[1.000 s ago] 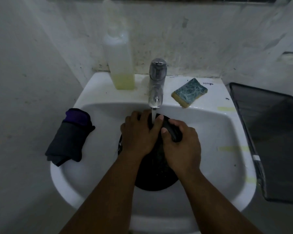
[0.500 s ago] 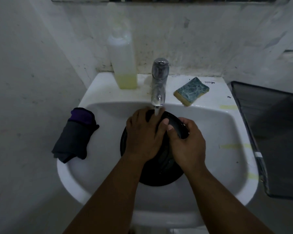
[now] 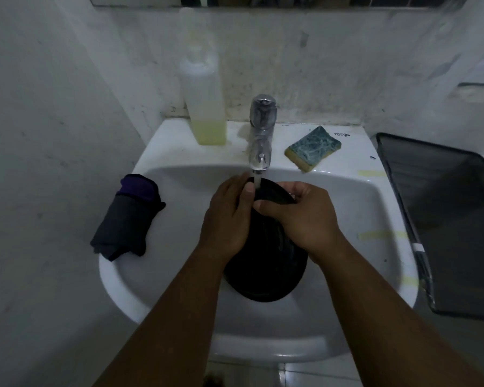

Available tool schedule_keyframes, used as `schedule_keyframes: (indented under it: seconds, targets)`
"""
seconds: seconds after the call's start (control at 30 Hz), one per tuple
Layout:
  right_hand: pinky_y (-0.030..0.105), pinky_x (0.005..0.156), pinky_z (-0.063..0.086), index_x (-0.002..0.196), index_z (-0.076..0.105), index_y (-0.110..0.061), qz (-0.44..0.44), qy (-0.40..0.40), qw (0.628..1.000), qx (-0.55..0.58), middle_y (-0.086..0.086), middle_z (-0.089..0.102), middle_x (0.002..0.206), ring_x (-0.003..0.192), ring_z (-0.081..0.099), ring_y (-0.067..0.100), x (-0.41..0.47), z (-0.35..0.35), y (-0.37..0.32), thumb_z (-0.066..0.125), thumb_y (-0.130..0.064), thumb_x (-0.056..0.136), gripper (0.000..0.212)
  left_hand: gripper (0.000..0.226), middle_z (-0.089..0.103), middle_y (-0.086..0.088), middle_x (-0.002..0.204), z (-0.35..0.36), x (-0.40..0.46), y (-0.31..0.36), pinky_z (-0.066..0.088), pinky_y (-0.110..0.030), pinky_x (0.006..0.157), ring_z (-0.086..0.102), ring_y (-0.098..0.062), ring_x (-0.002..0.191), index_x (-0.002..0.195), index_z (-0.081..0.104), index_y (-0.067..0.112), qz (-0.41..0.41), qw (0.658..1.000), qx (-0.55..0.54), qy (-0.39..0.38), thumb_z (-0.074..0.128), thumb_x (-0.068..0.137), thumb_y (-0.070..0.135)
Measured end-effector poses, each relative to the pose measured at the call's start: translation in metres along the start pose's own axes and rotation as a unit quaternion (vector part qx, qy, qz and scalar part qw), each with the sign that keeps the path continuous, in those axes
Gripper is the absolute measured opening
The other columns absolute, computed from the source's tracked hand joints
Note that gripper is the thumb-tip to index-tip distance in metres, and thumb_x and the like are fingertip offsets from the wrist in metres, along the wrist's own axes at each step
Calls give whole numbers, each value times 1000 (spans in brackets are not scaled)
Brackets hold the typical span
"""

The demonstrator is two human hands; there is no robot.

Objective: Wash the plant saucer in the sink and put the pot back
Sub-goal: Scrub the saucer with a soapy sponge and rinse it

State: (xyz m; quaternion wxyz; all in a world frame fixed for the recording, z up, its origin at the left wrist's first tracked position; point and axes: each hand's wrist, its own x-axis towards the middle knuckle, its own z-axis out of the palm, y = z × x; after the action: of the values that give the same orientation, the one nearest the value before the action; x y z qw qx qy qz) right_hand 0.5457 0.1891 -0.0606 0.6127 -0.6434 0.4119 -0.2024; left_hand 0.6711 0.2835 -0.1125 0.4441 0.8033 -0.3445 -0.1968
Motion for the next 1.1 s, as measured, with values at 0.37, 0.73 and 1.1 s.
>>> schedule_keyframes:
  seconds: [0.37, 0.73, 1.1]
  targets:
    - [9, 64, 48, 101, 62, -36, -136, -29, 969, -203, -19, 67, 89, 81, 63, -5, -21, 7, -10, 92, -39, 69, 44, 53, 60, 2, 100, -15, 2, 22, 46, -27, 81, 59, -9, 92, 89, 53, 29, -95, 978, -172, 63, 55, 78, 81]
    - [30, 69, 52, 99, 66, -26, -279, -146, 880, -355, -11, 66, 90, 80, 60, 7, -30, 28, 28, 70, -51, 90, 26, 46, 67, -13, 125, -30, -7, -2, 60, -37, 86, 68, -32, 114, 125, 67, 21, -206, 915, -345, -46, 76, 85, 2]
    - [61, 119, 20, 149, 41, -43, 68, -197, 899, -386, 10, 29, 163, 150, 18, 40, 19, 40, 39, 12, -97, 73, 99, 31, 72, -20, 123, -31, -10, -6, 55, -42, 99, 69, -34, 115, 131, 66, 4, -277, 839, -466, -48, 58, 102, 13]
